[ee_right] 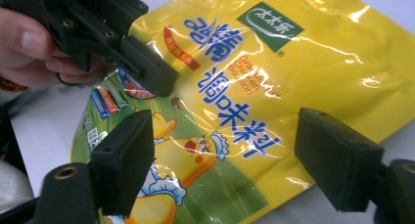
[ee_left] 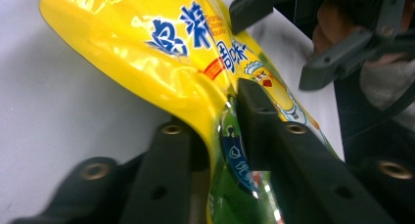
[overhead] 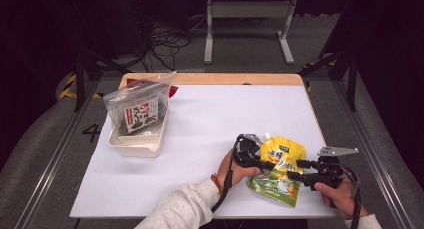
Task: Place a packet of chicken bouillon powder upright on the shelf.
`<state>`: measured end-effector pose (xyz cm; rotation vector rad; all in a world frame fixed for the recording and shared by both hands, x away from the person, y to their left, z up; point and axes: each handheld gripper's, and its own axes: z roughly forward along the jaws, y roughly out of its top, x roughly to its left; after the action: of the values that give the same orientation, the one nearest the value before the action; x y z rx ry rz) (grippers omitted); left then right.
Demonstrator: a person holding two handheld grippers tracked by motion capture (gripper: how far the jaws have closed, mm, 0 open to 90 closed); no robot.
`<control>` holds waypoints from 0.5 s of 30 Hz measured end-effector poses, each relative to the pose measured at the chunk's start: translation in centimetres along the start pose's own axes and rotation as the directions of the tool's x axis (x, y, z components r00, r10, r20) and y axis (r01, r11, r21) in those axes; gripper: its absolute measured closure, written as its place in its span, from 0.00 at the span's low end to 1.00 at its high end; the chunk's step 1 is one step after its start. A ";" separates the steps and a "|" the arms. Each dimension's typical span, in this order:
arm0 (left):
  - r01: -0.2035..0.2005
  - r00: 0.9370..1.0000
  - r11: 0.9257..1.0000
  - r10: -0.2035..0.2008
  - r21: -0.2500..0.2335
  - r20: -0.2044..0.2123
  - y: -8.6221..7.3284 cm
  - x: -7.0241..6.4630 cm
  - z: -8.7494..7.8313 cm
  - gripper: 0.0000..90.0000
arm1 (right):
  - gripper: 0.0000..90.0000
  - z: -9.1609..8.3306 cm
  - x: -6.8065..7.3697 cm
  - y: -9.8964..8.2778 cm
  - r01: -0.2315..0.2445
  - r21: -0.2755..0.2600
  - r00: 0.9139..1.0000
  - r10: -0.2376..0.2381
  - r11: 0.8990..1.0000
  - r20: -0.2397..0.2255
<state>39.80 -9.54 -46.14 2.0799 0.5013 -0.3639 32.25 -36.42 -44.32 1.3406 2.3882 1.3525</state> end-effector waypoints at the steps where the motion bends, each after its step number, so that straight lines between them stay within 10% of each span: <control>1: -0.019 1.000 1.000 0.019 -0.010 -0.012 0.0 -0.2 -0.2 0.90 | 0.23 -0.2 0.0 0.0 0.005 -0.013 1.000 -0.005 1.000 0.005; 8: -0.146 0.988 0.982 0.137 -0.120 -0.076 0.3 -2.0 -4.1 0.92 | 0.23 -1.9 -0.3 0.3 -0.009 -0.124 0.999 0.014 0.992 0.034; 15: -0.269 0.957 0.948 0.244 -0.168 -0.157 -0.3 -3.6 -8.7 0.94 | 0.23 -1.7 -0.3 0.4 -0.008 -0.134 0.999 0.014 0.991 0.044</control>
<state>37.06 -2.75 -40.27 1.9616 0.3234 -0.0208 31.90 -37.66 -43.07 1.3355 2.2211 1.4409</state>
